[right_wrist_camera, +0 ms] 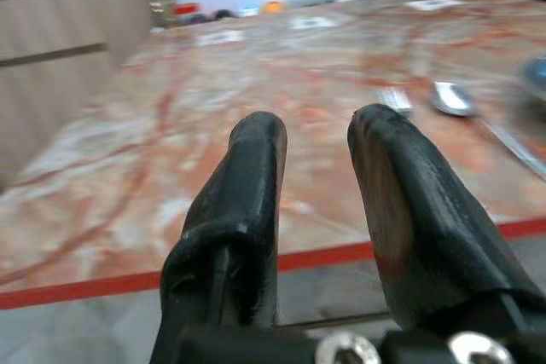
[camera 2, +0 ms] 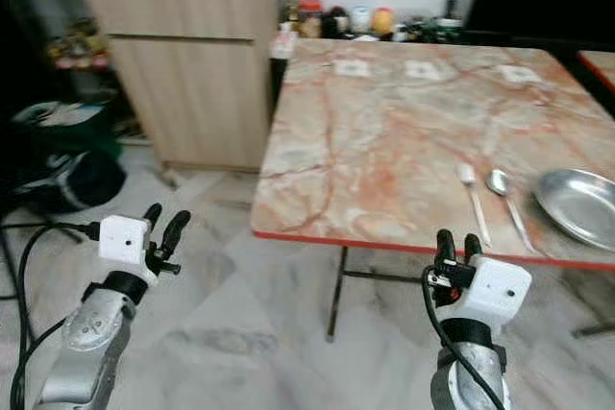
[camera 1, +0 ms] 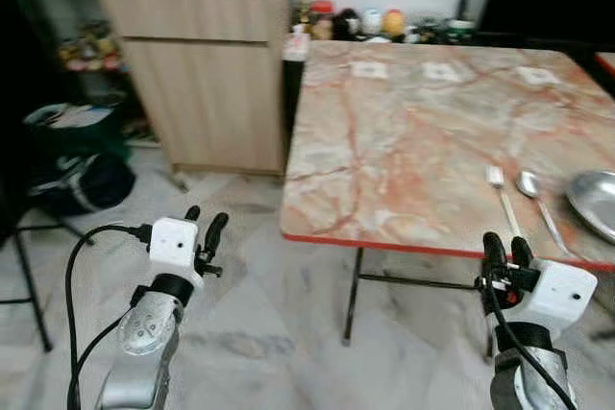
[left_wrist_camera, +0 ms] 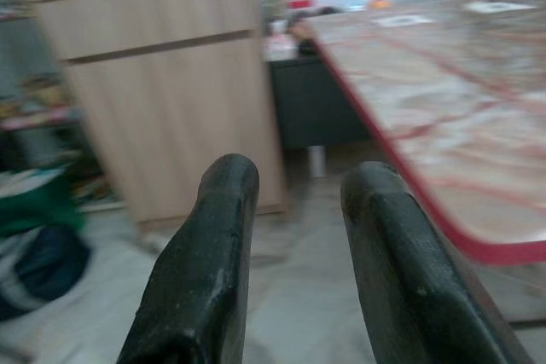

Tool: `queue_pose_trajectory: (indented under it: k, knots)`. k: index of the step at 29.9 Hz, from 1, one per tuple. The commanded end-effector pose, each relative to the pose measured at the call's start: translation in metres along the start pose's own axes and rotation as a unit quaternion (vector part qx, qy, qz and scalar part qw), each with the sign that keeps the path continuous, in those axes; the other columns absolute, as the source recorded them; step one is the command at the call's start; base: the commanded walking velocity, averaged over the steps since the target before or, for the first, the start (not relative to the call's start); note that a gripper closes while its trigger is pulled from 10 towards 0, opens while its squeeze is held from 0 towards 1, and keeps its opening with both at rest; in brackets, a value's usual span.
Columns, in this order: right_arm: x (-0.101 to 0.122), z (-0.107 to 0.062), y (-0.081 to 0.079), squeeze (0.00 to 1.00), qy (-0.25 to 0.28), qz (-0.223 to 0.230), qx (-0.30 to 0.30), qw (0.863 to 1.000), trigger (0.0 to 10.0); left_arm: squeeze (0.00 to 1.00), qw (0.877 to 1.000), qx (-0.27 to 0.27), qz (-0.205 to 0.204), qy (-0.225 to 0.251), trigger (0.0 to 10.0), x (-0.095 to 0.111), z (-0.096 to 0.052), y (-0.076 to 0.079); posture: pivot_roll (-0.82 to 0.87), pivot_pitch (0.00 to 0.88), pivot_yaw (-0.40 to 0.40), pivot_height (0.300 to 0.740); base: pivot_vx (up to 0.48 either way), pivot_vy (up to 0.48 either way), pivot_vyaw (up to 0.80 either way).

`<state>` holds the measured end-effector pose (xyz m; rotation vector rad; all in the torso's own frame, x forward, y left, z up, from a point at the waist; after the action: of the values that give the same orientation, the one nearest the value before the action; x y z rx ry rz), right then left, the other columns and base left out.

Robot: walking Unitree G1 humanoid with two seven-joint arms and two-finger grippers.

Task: Setting the table

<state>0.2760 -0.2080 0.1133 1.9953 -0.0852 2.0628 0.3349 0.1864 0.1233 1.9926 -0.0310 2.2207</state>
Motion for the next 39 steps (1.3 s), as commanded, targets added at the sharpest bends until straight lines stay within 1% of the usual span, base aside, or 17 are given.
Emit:
queue_pose_trajectory:
  k: [1,6,11,15,16,19,20,21,23,26,27,28,29,31,36,38,39]
  knots:
    - [-0.004,-0.001,0.005,0.00,-0.010,0.000,-0.007,1.000,10.0,0.00,1.000,-0.005,-0.002,0.001,10.0,0.001,0.000,0.005,0.07,0.000,-0.036,0.740,0.000,0.000,0.00]
    - [-0.008,0.001,0.005,0.00,-0.016,0.011,-0.005,1.000,10.0,0.00,1.000,-0.001,-0.001,-0.001,10.0,0.000,0.000,0.003,0.07,0.000,-0.038,0.740,0.000,0.000,0.00]
    - [-0.009,0.006,0.000,0.00,-0.018,0.012,0.012,1.000,10.0,0.00,1.000,0.013,-0.006,-0.004,10.0,-0.001,-0.003,-0.003,0.08,0.000,-0.044,0.740,0.000,0.000,0.00]
    - [0.001,0.017,-0.006,0.00,-0.002,0.015,0.035,0.999,10.0,0.00,1.000,0.019,-0.006,0.000,10.0,0.001,-0.002,-0.005,0.08,0.000,-0.050,0.740,0.000,0.000,0.00]
    - [0.001,0.017,-0.006,0.00,-0.002,0.015,0.035,0.999,10.0,0.00,1.000,0.019,-0.006,0.000,10.0,0.001,-0.002,-0.005,0.08,0.000,-0.050,0.740,0.000,0.000,0.00]
    - [0.006,0.024,-0.022,0.00,0.008,0.015,0.090,0.996,10.0,0.00,1.000,0.021,-0.007,0.003,10.0,0.003,-0.001,-0.004,0.08,0.000,-0.049,0.740,0.000,0.000,0.00]
    - [0.010,0.025,-0.032,0.00,0.014,0.012,0.131,0.991,10.0,0.00,1.000,0.021,-0.007,0.003,10.0,0.003,-0.001,-0.004,0.08,0.000,-0.049,0.740,0.000,0.000,0.00]
    - [0.014,0.024,-0.049,0.00,0.025,-0.003,0.199,0.980,10.0,0.00,1.000,0.022,-0.008,0.003,10.0,0.003,-0.001,-0.004,0.09,0.000,-0.050,0.740,0.000,0.000,0.00]
    - [0.015,0.024,-0.056,0.00,0.028,-0.009,0.230,0.973,10.0,0.00,1.000,0.023,-0.008,0.004,10.0,0.003,-0.001,-0.004,0.08,0.000,-0.053,0.740,0.000,0.000,0.00]
    - [0.015,0.022,-0.062,0.00,0.028,-0.013,0.261,0.965,10.0,0.00,1.000,0.027,-0.008,0.004,10.0,0.003,-0.002,-0.006,0.08,0.000,-0.053,0.740,0.000,0.000,0.00]
    - [0.015,0.019,-0.067,0.00,0.029,-0.016,0.283,0.959,10.0,0.00,1.000,0.027,-0.008,0.004,10.0,0.003,-0.002,-0.006,0.09,0.000,-0.053,0.740,0.000,0.000,0.00]
    - [0.015,0.019,-0.067,0.00,0.029,-0.016,0.283,0.959,10.0,0.00,1.000,0.027,-0.008,0.004,10.0,0.003,-0.002,-0.006,0.09,0.000,-0.053,0.740,0.000,0.000,0.00]
    - [0.014,0.017,-0.073,0.00,0.030,-0.016,0.300,0.953,10.0,0.00,1.000,0.027,-0.008,0.004,10.0,0.003,-0.002,-0.006,0.09,0.000,-0.052,0.740,0.000,0.000,0.00]
    - [0.015,0.015,-0.076,0.00,0.033,-0.018,0.306,0.951,10.0,0.00,1.000,0.026,-0.007,0.004,10.0,0.003,-0.002,-0.006,0.09,0.000,-0.051,0.740,0.000,0.000,0.00]
    - [0.016,0.017,-0.078,0.00,0.033,-0.007,0.293,0.955,10.0,0.00,1.000,0.026,-0.006,0.003,10.0,0.003,-0.003,-0.006,0.09,0.000,-0.045,0.740,0.000,0.000,0.00]
    - [0.014,0.019,-0.076,0.00,0.031,-0.004,0.281,0.959,10.0,0.00,1.000,0.022,-0.005,0.002,10.0,0.003,-0.002,-0.005,0.09,0.000,-0.045,0.740,0.000,0.000,0.00]
    - [0.013,0.022,-0.071,0.00,0.030,-0.004,0.261,0.965,10.0,0.00,1.000,0.019,-0.006,0.000,10.0,0.002,-0.002,-0.004,0.09,0.000,-0.043,0.740,0.000,0.000,0.00]
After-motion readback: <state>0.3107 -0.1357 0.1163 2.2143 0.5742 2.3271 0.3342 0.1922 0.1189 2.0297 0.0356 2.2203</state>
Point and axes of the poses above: a point about 5 cm out from each wrist's last joint towards the gripper, its own z axis pointing out of the wrist towards the gripper, its own x axis along the axis of the wrist's last joint, y = z × x, the point moved 6 cm from there along z, pointing out of the wrist towards the gripper, and after that the axes turned 15 degrees about -z, right-handed, at the moved point
